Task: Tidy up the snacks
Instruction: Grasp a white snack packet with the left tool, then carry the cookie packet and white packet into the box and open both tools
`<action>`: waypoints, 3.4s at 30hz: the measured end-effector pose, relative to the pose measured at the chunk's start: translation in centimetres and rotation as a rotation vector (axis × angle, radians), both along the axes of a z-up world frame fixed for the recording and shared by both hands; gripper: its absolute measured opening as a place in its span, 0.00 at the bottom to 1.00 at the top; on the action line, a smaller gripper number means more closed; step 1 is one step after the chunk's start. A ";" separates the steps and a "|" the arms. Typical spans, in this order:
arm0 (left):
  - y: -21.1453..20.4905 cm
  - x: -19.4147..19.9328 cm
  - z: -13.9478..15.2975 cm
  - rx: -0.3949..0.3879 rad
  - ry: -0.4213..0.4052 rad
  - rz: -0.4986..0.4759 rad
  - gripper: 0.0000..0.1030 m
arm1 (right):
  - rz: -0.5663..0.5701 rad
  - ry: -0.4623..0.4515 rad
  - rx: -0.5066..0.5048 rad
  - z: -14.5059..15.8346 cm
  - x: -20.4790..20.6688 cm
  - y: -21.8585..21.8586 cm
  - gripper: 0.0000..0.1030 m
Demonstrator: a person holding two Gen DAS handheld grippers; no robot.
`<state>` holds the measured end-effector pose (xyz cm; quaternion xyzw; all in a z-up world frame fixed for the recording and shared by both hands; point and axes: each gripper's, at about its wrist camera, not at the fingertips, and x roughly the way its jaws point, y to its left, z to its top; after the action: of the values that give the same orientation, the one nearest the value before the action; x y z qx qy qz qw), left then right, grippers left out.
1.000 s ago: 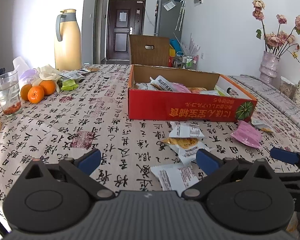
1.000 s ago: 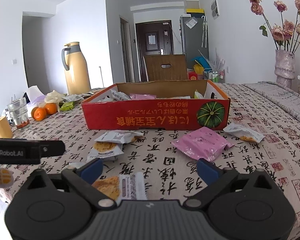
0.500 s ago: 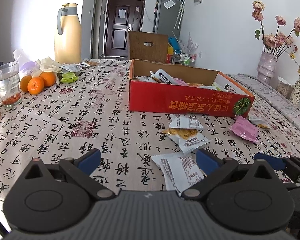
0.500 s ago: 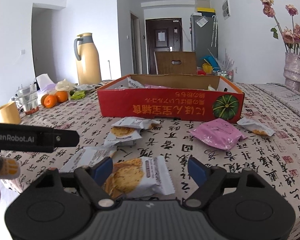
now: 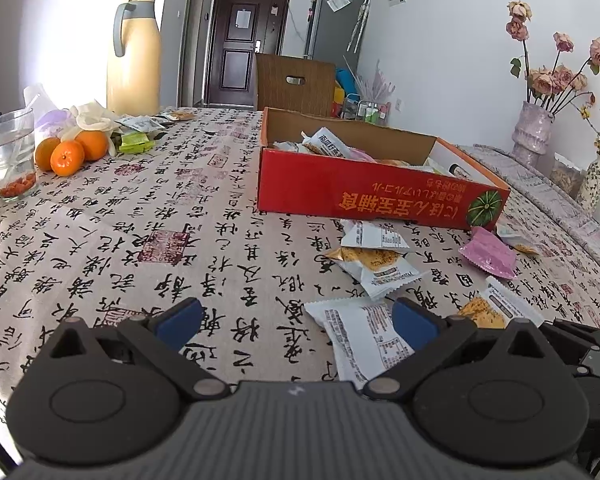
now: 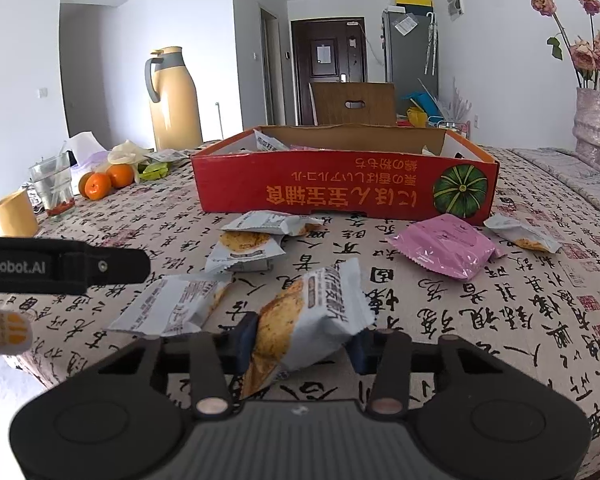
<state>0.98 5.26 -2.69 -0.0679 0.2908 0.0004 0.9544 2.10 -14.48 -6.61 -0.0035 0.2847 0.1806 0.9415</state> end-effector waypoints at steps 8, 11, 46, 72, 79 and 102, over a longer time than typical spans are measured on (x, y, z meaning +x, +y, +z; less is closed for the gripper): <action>-0.8 0.6 -0.2 0.007 0.027 -0.004 1.00 | -0.021 -0.038 0.046 0.9 -0.2 -1.5 0.42; -1.4 1.1 -0.4 0.008 0.043 -0.008 1.00 | -0.049 -0.047 0.062 1.2 -0.1 -2.6 0.42; -6.0 2.7 -1.9 0.134 0.099 0.034 0.44 | -0.117 -0.045 0.126 0.7 0.6 -6.2 0.42; -4.3 0.8 0.3 0.135 0.025 0.029 0.42 | -0.136 -0.064 0.111 1.5 0.9 -6.5 0.42; -4.0 1.1 1.6 0.134 -0.007 0.028 0.42 | -0.141 -0.067 0.106 1.8 1.8 -6.5 0.42; -5.0 9.2 6.0 0.136 -0.120 -0.003 0.42 | -0.148 -0.169 0.096 5.7 9.7 -6.1 0.42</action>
<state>10.22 0.27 3.33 -0.0025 0.2324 0.0144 0.9725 11.83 -20.62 -0.94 0.0475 0.1948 0.1230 0.9719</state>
